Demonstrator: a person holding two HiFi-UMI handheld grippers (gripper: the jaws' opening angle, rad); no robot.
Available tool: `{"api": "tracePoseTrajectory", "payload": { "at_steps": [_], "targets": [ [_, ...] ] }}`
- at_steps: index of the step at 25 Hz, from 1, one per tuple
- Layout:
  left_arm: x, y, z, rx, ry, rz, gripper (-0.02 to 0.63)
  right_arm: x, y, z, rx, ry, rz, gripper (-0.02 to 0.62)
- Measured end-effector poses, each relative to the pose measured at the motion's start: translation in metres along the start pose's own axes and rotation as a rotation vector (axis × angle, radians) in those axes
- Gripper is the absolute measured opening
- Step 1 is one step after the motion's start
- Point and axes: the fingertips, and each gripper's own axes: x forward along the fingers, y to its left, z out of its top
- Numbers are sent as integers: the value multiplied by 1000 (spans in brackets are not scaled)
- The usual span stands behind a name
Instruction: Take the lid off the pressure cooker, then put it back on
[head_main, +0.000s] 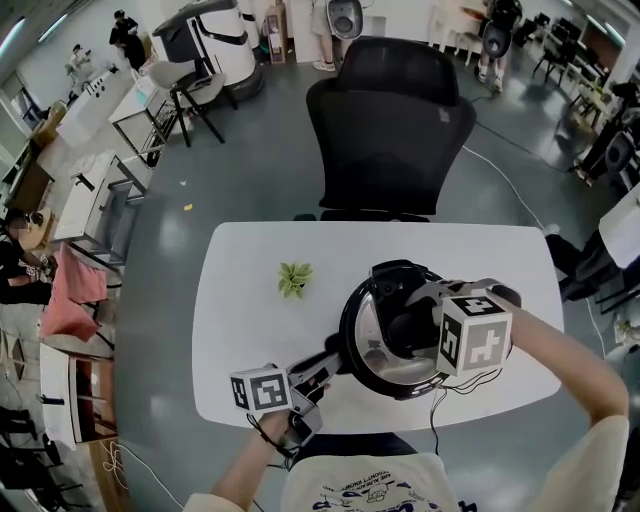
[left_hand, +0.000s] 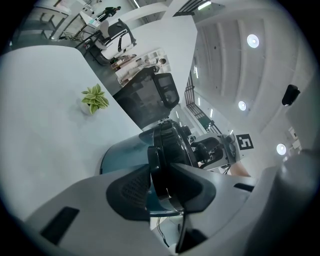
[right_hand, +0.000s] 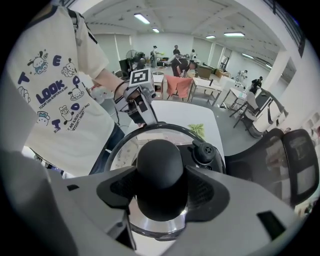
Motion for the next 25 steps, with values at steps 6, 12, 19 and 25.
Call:
{"api": "tracePoseTrajectory", "payload": {
  "at_steps": [6, 12, 19, 25],
  "targets": [
    [-1, -1, 1, 15, 20, 8, 132, -2, -4, 2, 118, -36, -47, 299],
    [-1, 0, 1, 26, 31, 15, 133, -3, -10, 2, 312, -81, -139, 299],
    [0, 1, -3, 30, 49, 21, 138, -3, -14, 3, 418, -109, -198, 301],
    [0, 3, -2, 42, 50, 30, 140, -2, -12, 3, 365, -135, -181, 299]
  ]
}}
